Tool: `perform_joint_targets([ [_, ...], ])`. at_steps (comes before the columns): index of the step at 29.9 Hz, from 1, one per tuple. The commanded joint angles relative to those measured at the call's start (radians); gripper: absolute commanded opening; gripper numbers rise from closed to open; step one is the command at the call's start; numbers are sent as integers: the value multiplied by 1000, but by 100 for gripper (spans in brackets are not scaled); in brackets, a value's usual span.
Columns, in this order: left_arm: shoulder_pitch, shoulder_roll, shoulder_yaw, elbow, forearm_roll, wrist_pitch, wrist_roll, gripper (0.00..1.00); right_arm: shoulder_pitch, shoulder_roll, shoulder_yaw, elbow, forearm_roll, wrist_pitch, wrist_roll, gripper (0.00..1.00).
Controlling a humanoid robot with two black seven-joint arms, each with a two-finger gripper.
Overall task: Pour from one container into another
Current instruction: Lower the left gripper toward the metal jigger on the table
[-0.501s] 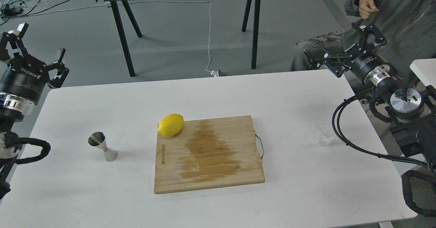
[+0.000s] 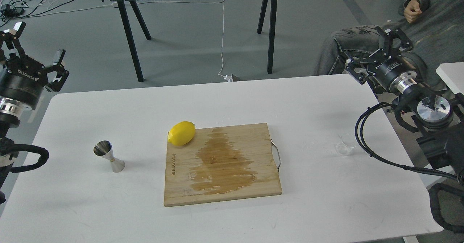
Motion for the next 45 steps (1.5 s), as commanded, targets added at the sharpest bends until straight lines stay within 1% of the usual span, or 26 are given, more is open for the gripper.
perform_joint_targets([
  [1,-25,62,-2,-2,116,0,0,100,-12,-16,8,3,1,0,0,99],
  [3,-64,85,0,-2,228,0,0,100,-28,-21,10,5,2,0,0,99],
  [6,-72,114,-6,-20,441,0,0,100,-51,-22,23,34,1,0,0,99],
  [9,-72,130,-2,-92,587,0,0,100,-71,-22,25,46,2,0,0,99],
  [13,-43,139,4,-233,783,0,0,100,-74,-22,31,46,2,0,0,99],
  [15,-1,139,-2,-295,883,109,0,100,-74,-22,37,47,2,0,0,99],
  [16,17,137,-11,-322,914,177,0,100,-74,-21,39,49,2,0,0,99],
  [19,56,137,3,-351,931,355,0,100,-74,-21,42,55,1,0,0,99],
  [23,140,139,0,-401,933,550,0,100,-72,-21,43,54,1,0,0,99],
  [26,210,141,1,-416,933,728,0,100,-72,-21,42,52,-1,0,0,99],
  [29,281,147,1,-448,962,861,0,100,-72,-21,40,52,-1,0,0,99],
  [31,319,153,-2,-462,1029,953,0,100,-71,-21,40,51,-1,0,0,99],
  [32,339,153,-8,-462,1075,978,0,100,-71,-21,40,51,-1,0,0,99],
  [35,399,153,-14,-462,1187,978,0,100,-71,-22,39,49,-1,0,0,99],
  [42,571,173,-17,-450,1318,978,0,100,-72,-27,34,49,-1,0,0,99],
  [45,620,171,-19,-438,1339,978,0,100,-72,-30,34,47,-1,0,0,99],
])
